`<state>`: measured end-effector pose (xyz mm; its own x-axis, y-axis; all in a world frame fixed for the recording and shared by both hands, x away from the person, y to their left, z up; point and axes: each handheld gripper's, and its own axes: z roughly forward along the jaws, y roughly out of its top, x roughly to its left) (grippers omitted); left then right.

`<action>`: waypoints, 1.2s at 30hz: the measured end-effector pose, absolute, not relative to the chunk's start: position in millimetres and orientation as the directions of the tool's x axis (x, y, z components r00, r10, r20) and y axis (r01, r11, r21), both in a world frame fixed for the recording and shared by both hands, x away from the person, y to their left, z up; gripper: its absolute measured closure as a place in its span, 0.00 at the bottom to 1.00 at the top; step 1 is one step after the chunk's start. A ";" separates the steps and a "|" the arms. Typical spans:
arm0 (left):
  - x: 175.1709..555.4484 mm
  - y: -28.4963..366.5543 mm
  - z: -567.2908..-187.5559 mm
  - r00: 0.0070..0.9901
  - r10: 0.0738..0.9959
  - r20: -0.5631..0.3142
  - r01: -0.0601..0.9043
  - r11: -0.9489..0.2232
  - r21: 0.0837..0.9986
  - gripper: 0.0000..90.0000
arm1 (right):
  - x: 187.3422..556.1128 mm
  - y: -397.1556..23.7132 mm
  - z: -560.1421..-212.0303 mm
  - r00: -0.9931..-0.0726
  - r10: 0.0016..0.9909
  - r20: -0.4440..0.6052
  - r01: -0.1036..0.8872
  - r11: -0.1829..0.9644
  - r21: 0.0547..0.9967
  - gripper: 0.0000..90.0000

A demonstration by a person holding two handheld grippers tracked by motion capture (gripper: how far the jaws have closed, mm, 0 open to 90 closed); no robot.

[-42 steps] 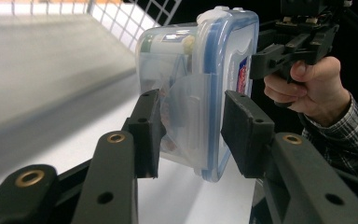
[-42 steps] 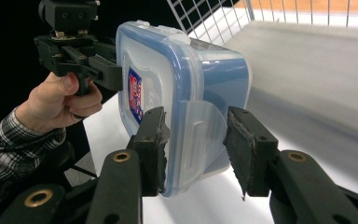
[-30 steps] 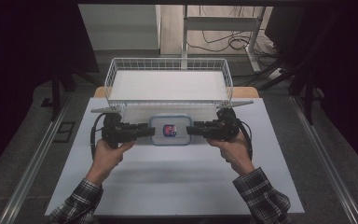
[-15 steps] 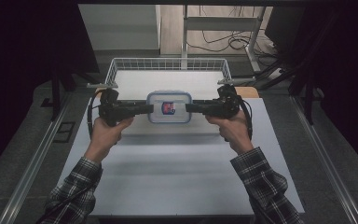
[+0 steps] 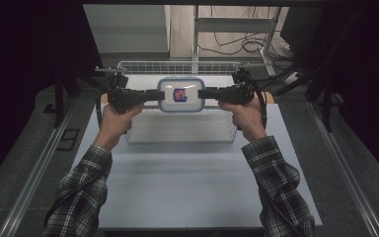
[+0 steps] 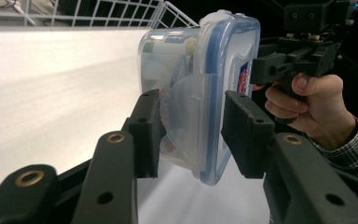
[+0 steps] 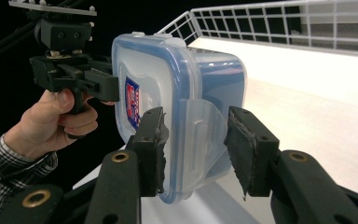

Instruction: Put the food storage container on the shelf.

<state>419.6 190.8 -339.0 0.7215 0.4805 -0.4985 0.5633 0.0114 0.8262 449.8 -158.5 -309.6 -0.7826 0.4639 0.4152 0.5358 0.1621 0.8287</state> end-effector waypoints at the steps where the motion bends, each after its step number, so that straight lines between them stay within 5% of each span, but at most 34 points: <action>1: 422.7 190.8 -338.9 0.723 0.478 -0.499 0.563 0.012 0.827 0.65 | 452.1 -158.4 -308.5 -0.778 0.468 0.420 0.541 0.158 0.826 0.64; 24: 448.1 193.4 -351.1 0.673 0.526 -0.520 0.597 0.030 0.802 0.62 | 487.9 -150.8 -326.5 -0.703 0.488 0.517 0.634 0.099 0.767 0.62; 36: 452.0 189.1 -349.3 0.653 0.574 -0.494 0.597 0.011 0.802 0.57 | 484.4 -143.7 -320.7 -0.694 0.596 0.404 0.603 0.173 0.779 0.73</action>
